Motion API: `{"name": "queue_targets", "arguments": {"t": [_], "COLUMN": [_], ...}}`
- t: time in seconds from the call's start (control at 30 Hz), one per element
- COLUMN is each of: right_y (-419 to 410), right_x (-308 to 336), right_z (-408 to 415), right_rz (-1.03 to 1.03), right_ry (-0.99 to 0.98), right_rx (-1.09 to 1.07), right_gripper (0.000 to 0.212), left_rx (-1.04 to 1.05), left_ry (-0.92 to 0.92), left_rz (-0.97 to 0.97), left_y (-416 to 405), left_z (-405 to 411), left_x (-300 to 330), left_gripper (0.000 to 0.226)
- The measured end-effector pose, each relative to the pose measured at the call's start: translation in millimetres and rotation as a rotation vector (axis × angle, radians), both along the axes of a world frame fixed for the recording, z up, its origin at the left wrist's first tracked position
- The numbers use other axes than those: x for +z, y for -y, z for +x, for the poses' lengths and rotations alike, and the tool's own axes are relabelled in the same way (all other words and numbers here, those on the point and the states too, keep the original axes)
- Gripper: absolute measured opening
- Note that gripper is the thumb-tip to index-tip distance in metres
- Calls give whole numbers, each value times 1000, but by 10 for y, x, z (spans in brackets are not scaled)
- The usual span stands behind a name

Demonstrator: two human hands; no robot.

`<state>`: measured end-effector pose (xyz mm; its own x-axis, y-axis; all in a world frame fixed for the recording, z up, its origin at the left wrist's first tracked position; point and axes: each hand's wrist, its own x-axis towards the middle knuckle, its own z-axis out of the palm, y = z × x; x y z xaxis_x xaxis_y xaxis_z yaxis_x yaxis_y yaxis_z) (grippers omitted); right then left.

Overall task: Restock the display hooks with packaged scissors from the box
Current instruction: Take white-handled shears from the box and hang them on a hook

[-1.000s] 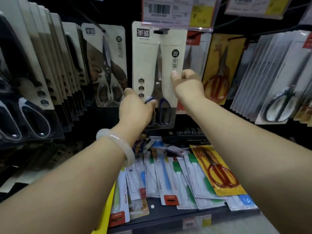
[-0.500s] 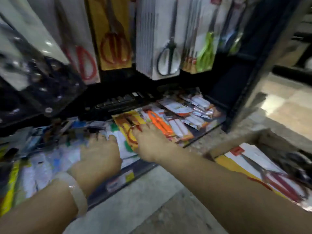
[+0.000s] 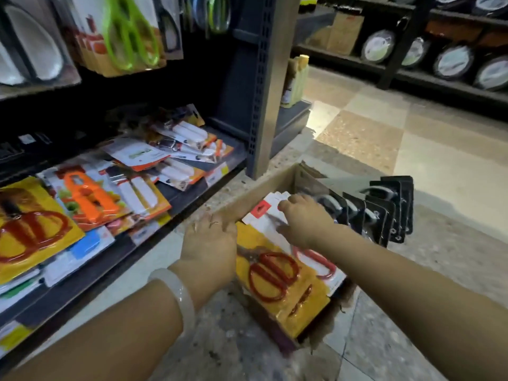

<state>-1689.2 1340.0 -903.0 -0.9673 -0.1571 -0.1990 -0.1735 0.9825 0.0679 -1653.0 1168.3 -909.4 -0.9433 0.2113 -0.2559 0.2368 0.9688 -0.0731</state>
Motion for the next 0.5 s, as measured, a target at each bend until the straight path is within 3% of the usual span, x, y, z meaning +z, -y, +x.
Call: {"name": "queue_targets", "arguments": {"t": [0.2, 0.3, 0.4, 0.5], "right_y": [-820, -964, -986, -948], "right_x": [-94, -127, -151, -60], "right_z": [-193, -301, -375, -408], "right_rz": [129, 147, 165, 46], "right_ry": [-220, -219, -230, -162], "right_rx": [-161, -204, -183, -273], "right_gripper": [45, 45, 28, 15], "left_rx": [-41, -56, -50, -32], "left_ry": [97, 132, 166, 214], "left_rz": [-7, 18, 82, 169], "left_y": [-549, -679, -752, -780], "left_z": [-109, -154, -189, -214], "left_x": [-202, -280, -315, -365], "left_gripper": [59, 56, 57, 60]}}
